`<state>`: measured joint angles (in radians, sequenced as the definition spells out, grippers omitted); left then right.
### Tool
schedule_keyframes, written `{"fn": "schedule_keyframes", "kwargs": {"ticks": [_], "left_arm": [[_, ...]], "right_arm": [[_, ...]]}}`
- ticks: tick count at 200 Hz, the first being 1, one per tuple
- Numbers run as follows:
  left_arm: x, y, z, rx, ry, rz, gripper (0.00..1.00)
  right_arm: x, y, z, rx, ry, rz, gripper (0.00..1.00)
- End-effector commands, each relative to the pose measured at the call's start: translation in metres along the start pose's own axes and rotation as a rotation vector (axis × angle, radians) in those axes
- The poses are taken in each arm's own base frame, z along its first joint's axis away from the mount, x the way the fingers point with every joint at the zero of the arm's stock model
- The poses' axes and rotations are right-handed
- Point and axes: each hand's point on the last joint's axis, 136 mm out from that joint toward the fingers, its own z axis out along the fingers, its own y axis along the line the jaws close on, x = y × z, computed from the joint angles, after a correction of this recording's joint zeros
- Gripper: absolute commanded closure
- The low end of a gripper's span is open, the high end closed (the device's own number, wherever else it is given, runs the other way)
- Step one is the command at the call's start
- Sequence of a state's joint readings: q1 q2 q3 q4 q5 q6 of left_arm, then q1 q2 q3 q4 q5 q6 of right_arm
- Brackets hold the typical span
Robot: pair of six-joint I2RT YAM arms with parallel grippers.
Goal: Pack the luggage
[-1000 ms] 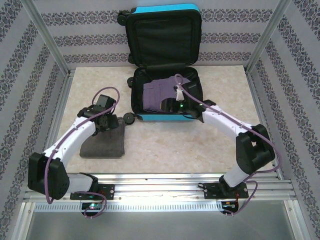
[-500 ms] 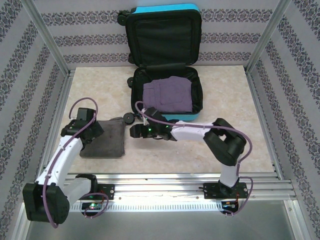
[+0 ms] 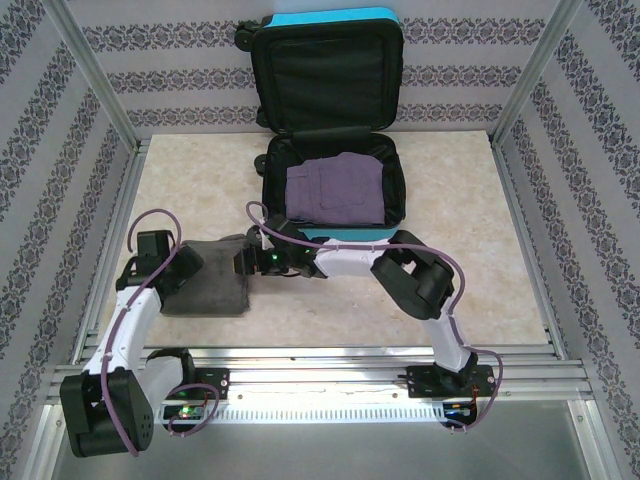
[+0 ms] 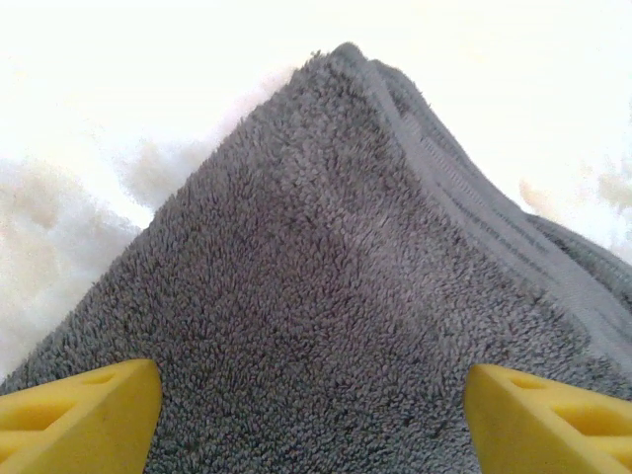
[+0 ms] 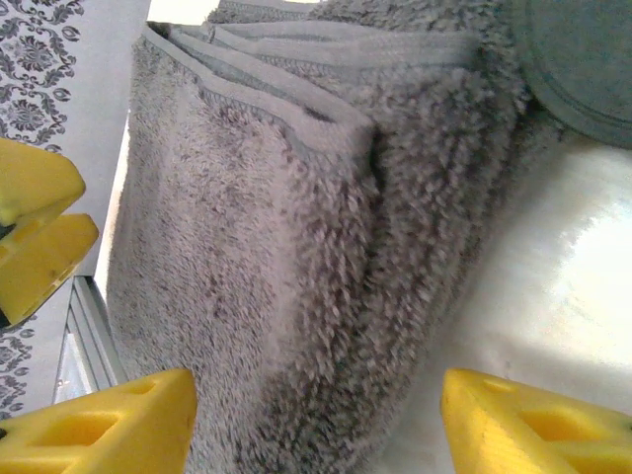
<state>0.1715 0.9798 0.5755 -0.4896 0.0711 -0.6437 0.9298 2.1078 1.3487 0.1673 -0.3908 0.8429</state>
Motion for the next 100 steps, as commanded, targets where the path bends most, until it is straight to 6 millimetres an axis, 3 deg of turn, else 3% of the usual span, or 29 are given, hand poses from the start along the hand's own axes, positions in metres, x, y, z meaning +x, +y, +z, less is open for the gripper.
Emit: {"fn": "schedule_keyframes", "kwargs": {"ticks": [1,47,67,100], "left_arm": [[-0.002,0.002,0.001,0.003,-0.012,0.015,0.20],[0.028,0.007,0.012,0.033,0.082,-0.032,0.23],[0.043,0.005,0.013,0.076,0.128,-0.074,0.25],[0.051,-0.006,0.002,0.177,0.123,-0.133,0.26]], "right_arm": [[0.011,0.004,0.013,-0.017,0.053,0.020,0.34],[0.012,0.004,0.024,-0.017,0.088,0.001,0.36],[0.003,0.002,0.024,0.009,0.106,-0.049,0.37],[-0.010,-0.005,0.023,0.054,0.147,-0.101,0.37]]}}
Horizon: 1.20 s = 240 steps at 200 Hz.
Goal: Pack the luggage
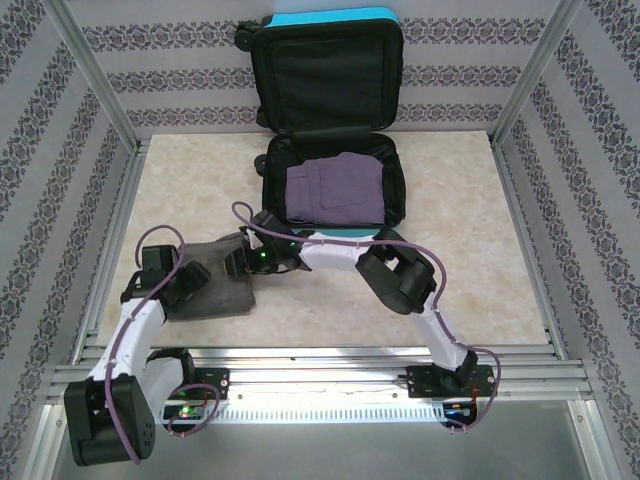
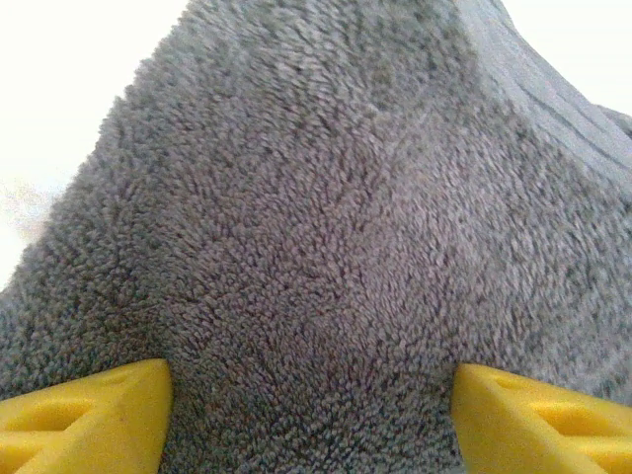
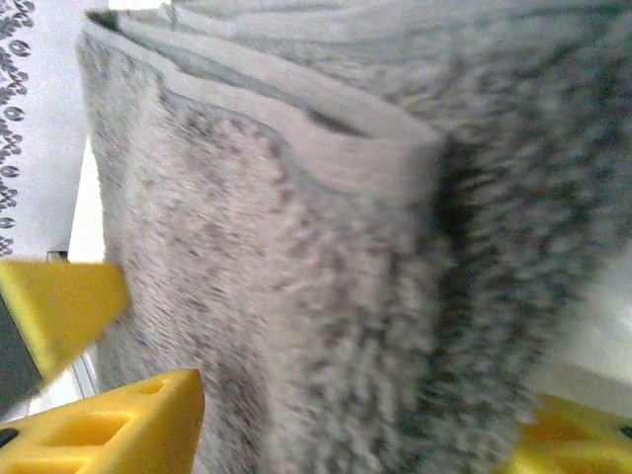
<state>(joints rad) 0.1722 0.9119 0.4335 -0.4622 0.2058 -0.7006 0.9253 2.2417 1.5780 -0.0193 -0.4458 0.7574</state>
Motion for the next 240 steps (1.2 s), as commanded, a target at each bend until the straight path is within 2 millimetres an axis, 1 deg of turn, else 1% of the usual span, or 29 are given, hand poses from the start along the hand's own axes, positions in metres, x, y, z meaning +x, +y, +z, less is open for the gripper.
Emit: {"fn": "schedule_keyframes", "kwargs": {"ticks": [1,24,45,62,74,87,105,122,134,145,175,196,223,234,240], "left_arm": [[0.005,-0.013,-0.008,0.104,0.002,-0.065,0.26],[-0.009,-0.007,-0.027,0.055,-0.091,-0.022,0.23],[-0.016,-0.012,-0.036,0.041,-0.095,0.026,0.21],[-0.018,-0.011,-0.034,-0.011,-0.047,0.072,0.21],[-0.016,-0.011,-0.024,-0.023,-0.002,0.073,0.22],[-0.017,-0.003,-0.017,-0.080,0.013,0.073,0.23],[-0.026,0.005,-0.016,-0.131,-0.029,0.084,0.23],[-0.039,0.004,-0.019,-0.124,-0.109,0.087,0.22],[-0.043,0.001,-0.021,-0.104,-0.136,0.092,0.21],[-0.042,0.001,-0.020,-0.099,-0.133,0.097,0.21],[-0.028,0.017,-0.008,-0.160,-0.067,0.081,0.22],[-0.019,0.023,0.000,-0.161,-0.043,0.060,0.23],[-0.013,0.020,0.004,-0.149,-0.001,0.046,0.23],[-0.009,0.018,0.008,-0.132,0.022,0.035,0.23],[-0.007,0.018,0.010,-0.129,0.030,0.033,0.24]], "right_arm": [[-0.003,-0.007,-0.003,0.032,0.054,-0.056,0.37],[0.000,-0.009,-0.008,0.040,0.062,-0.058,0.36],[0.006,-0.012,-0.014,0.059,0.060,-0.058,0.34],[0.013,-0.012,-0.017,0.054,0.071,-0.066,0.30],[0.016,-0.011,-0.018,0.050,0.083,-0.066,0.30],[0.019,-0.011,-0.018,0.047,0.089,-0.063,0.29],[0.024,-0.009,-0.015,0.038,0.101,-0.063,0.29],[0.028,-0.006,-0.012,0.028,0.115,-0.062,0.28],[0.029,-0.003,-0.008,0.016,0.124,-0.061,0.28],[0.030,0.000,-0.005,0.008,0.131,-0.063,0.28],[0.030,0.004,0.006,-0.011,0.144,-0.050,0.28],[0.030,0.007,0.012,-0.020,0.147,-0.039,0.29],[0.028,0.007,0.020,-0.025,0.155,-0.019,0.31],[0.027,0.007,0.024,-0.027,0.159,-0.010,0.34],[0.026,0.007,0.026,-0.025,0.160,-0.008,0.38]]}}
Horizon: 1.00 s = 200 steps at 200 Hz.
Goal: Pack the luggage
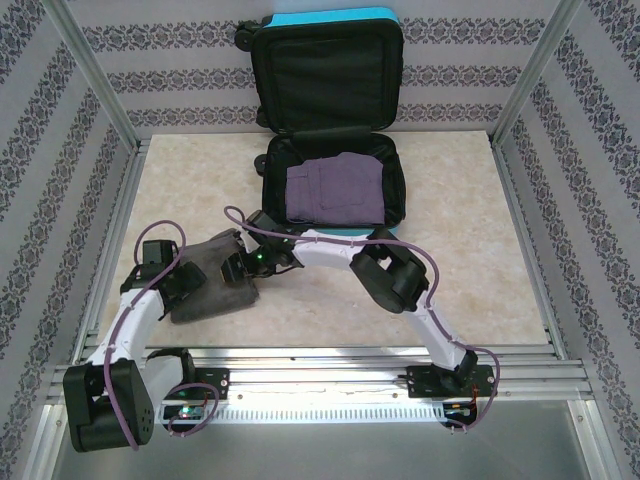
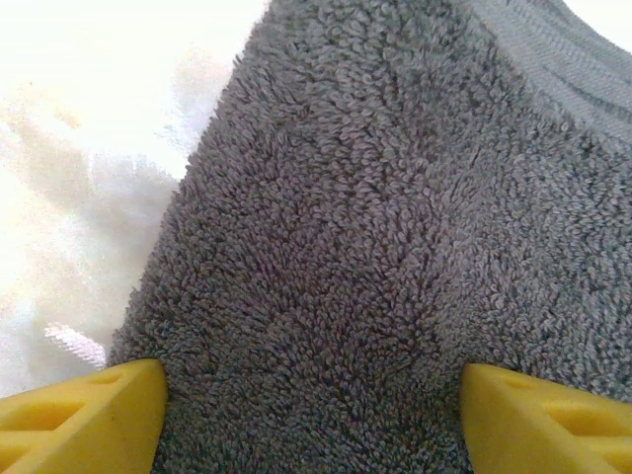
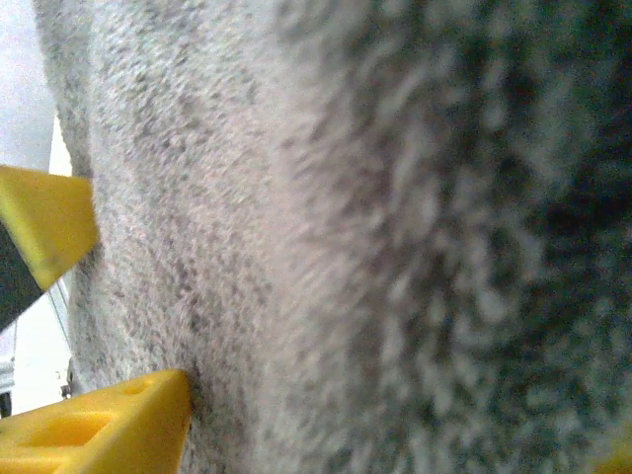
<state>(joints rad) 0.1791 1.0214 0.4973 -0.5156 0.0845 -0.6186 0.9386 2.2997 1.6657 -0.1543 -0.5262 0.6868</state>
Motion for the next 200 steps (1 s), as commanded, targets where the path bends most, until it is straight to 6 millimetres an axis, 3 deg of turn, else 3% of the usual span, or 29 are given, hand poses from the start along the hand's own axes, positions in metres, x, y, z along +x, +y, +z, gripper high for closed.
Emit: {"fn": "schedule_keyframes", "kwargs": {"ticks": [1,33,70,96,120,160,200], "left_arm": [[0.004,-0.004,0.006,0.030,0.031,-0.033,0.24],[-0.001,-0.008,0.000,0.049,0.012,-0.026,0.24],[-0.004,-0.013,-0.013,0.083,-0.016,-0.038,0.23],[-0.009,-0.016,-0.022,0.097,-0.043,-0.030,0.23],[-0.007,-0.015,-0.024,0.094,-0.035,-0.030,0.23],[0.000,-0.010,-0.019,0.073,-0.008,-0.030,0.23],[-0.007,-0.027,-0.007,0.148,-0.005,-0.039,0.23]], "right_arm": [[0.001,0.006,0.014,-0.023,0.030,0.021,0.38],[-0.008,0.015,0.009,-0.038,0.030,-0.019,0.68],[-0.029,0.014,-0.024,-0.023,-0.004,-0.067,0.94],[-0.042,0.011,-0.049,-0.016,-0.011,-0.109,0.97],[-0.048,0.000,-0.059,0.008,0.003,-0.123,0.99],[-0.054,-0.016,-0.061,0.012,0.004,-0.108,0.99],[-0.052,-0.018,-0.060,-0.006,0.025,-0.119,1.00]]}}
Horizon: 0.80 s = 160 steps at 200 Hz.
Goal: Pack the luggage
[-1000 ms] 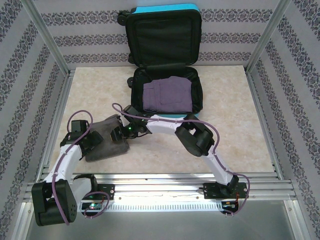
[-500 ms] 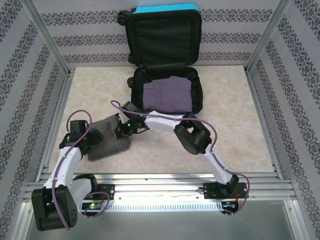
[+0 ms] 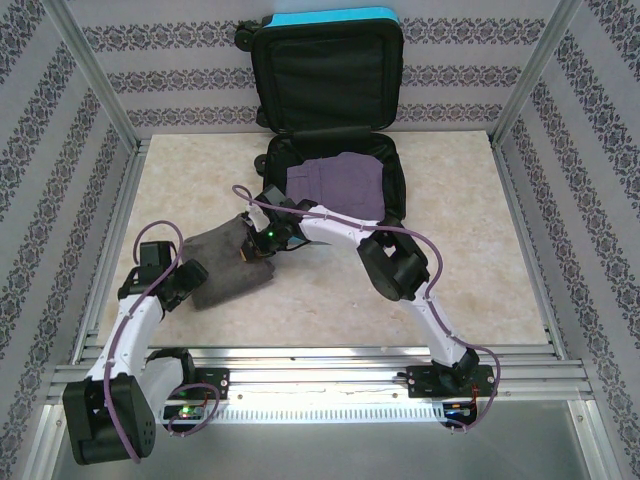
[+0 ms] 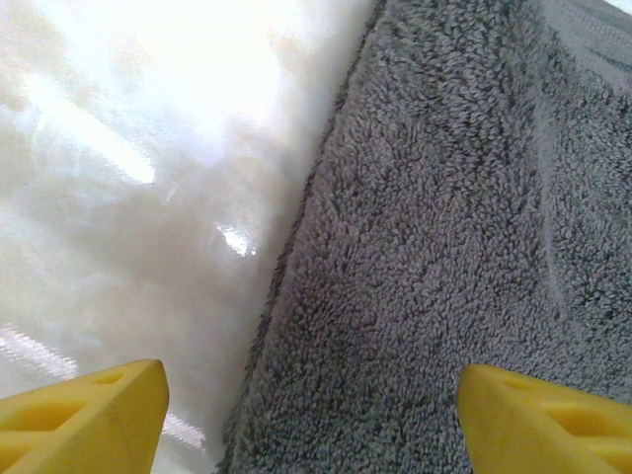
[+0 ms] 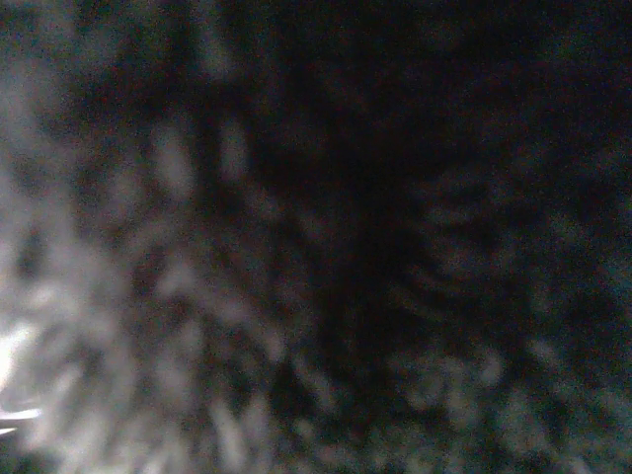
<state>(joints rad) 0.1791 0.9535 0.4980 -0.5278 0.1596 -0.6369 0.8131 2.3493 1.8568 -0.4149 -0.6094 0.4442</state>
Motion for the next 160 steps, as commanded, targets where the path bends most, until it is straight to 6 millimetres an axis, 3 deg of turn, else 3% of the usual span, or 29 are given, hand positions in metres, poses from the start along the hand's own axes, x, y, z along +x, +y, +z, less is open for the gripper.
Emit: {"fn": "schedule_keyframes", "kwargs": {"ticks": [1,83,139,160], "left_arm": [[-0.008,-0.012,0.006,0.055,-0.002,-0.024,0.23],[-0.004,-0.032,0.032,0.146,0.078,-0.014,0.26],[0.004,-0.035,0.047,0.156,0.113,-0.005,0.28],[0.005,-0.037,0.051,0.167,0.114,0.003,0.36]], "right_arm": [[-0.012,0.008,-0.022,-0.023,-0.018,-0.024,1.00],[-0.008,0.010,-0.016,-0.072,-0.003,-0.010,1.00],[-0.005,0.013,-0.012,-0.094,0.001,0.000,1.00],[-0.004,0.013,-0.010,-0.101,0.005,0.002,1.00]]}}
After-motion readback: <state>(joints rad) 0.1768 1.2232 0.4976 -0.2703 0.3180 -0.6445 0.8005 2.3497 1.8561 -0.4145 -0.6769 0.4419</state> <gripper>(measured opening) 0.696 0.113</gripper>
